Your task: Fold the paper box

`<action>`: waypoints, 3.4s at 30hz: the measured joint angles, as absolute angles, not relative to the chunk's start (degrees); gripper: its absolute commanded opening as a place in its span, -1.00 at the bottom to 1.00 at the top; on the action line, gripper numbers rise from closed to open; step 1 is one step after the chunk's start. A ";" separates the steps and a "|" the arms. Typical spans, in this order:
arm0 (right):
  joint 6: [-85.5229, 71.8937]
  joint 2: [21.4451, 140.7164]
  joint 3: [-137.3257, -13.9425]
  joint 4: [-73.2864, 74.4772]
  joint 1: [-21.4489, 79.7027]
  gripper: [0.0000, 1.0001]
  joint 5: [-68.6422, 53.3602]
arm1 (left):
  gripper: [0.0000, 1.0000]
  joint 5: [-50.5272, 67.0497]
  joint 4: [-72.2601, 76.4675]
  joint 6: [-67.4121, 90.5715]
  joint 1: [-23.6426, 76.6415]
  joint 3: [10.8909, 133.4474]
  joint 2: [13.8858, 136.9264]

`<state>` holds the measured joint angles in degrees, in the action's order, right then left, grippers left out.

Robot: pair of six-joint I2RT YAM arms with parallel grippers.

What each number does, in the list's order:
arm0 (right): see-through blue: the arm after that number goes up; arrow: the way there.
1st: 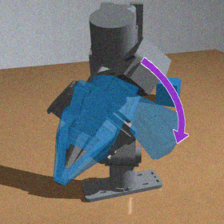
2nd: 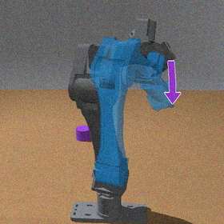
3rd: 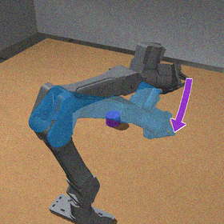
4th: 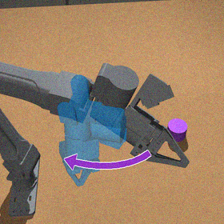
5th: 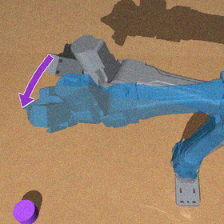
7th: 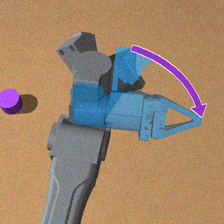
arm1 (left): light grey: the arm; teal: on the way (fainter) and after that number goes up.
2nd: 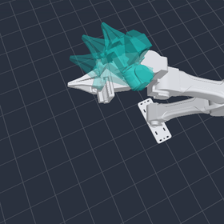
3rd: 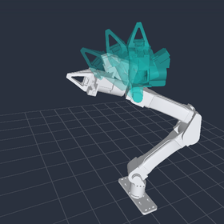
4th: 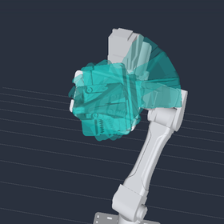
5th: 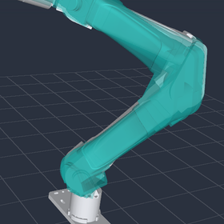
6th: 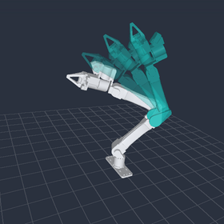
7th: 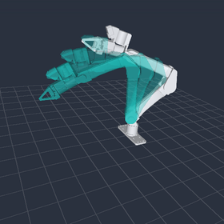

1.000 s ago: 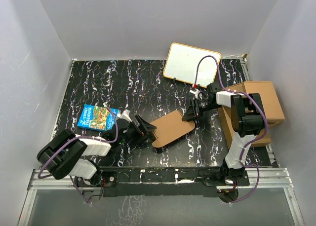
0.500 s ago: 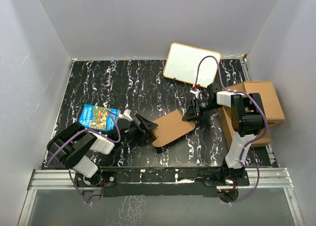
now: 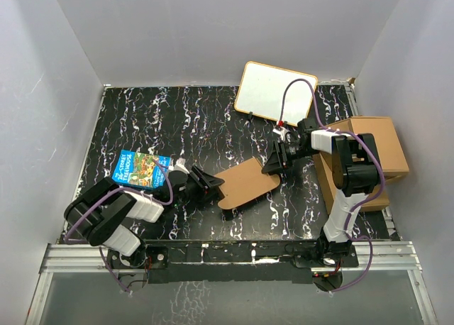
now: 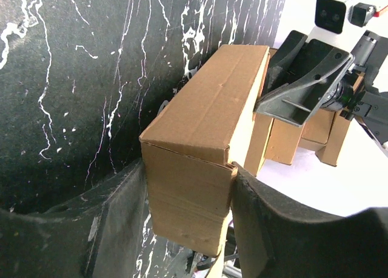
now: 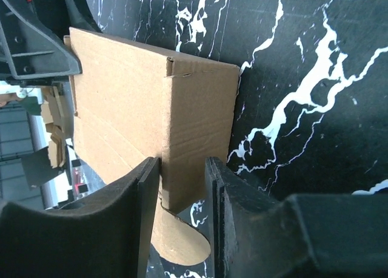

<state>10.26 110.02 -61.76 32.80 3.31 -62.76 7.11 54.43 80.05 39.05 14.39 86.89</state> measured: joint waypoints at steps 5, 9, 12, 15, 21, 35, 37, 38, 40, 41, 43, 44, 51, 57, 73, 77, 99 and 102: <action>12.82 110.00 -64.03 34.72 3.36 -0.03 -61.78 | -0.15 6.42 52.60 80.44 39.05 14.46 85.08; 15.42 109.67 -67.09 36.97 3.36 0.11 -60.31 | -0.15 6.00 50.85 81.23 39.05 14.48 83.40; 17.65 108.55 -70.22 39.75 3.36 0.13 -58.92 | -0.16 5.52 48.45 82.39 39.05 14.52 81.34; 21.04 106.30 -74.37 42.87 3.36 0.21 -58.39 | -0.16 5.13 44.93 83.92 39.05 14.70 78.46; 34.63 98.56 -77.78 50.11 3.38 0.97 -60.88 | -0.13 4.97 36.03 88.71 38.26 17.21 73.08; 85.82 82.85 -73.95 65.56 11.60 0.98 -65.10 | -0.10 13.82 24.80 97.49 33.10 24.16 71.20; 88.55 80.58 -71.92 64.18 16.73 0.99 -61.84 | -0.10 15.09 24.80 98.24 32.95 25.15 71.96; 89.69 79.29 -70.63 63.33 18.90 0.99 -59.81 | -0.10 15.75 24.80 98.50 32.91 25.74 72.53; 91.39 77.25 -69.01 61.71 22.63 0.98 -56.49 | -0.10 16.84 24.93 98.87 32.73 26.89 73.84; 91.90 76.55 -68.66 60.88 23.97 0.98 -55.11 | -0.10 17.37 25.08 99.00 32.73 27.33 74.46; 92.42 76.12 -68.55 59.13 25.30 0.97 -53.01 | -0.10 18.15 25.34 99.26 32.73 27.81 75.24; 92.75 76.12 -68.47 57.71 25.91 0.97 -51.51 | -0.10 18.65 25.58 99.53 32.71 27.99 75.59; 93.60 75.85 -64.23 51.27 29.82 0.87 -42.74 | -0.08 20.16 27.31 101.06 32.58 28.10 76.75; 92.82 75.83 -62.04 46.65 32.60 0.78 -35.22 | -0.08 21.28 30.00 102.72 32.36 28.10 78.32; 92.42 75.61 -58.50 38.37 35.64 0.40 -26.02 | -0.03 22.70 34.46 105.23 31.99 28.08 80.49; 91.33 75.57 -58.33 36.82 35.77 0.31 -25.45 | -0.01 22.79 35.20 105.49 31.99 28.01 80.71; 78.02 75.35 -58.28 34.76 35.90 0.06 -26.87 | 0.52 24.64 39.00 106.10 31.70 26.61 80.49; 75.44 75.35 -58.28 34.63 35.88 0.06 -27.22 | 0.60 24.36 38.28 106.00 31.66 25.15 77.84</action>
<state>75.44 75.35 -58.28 34.63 35.88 -27.22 24.36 38.28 106.00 31.66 25.15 77.84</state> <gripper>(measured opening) 0.560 0.774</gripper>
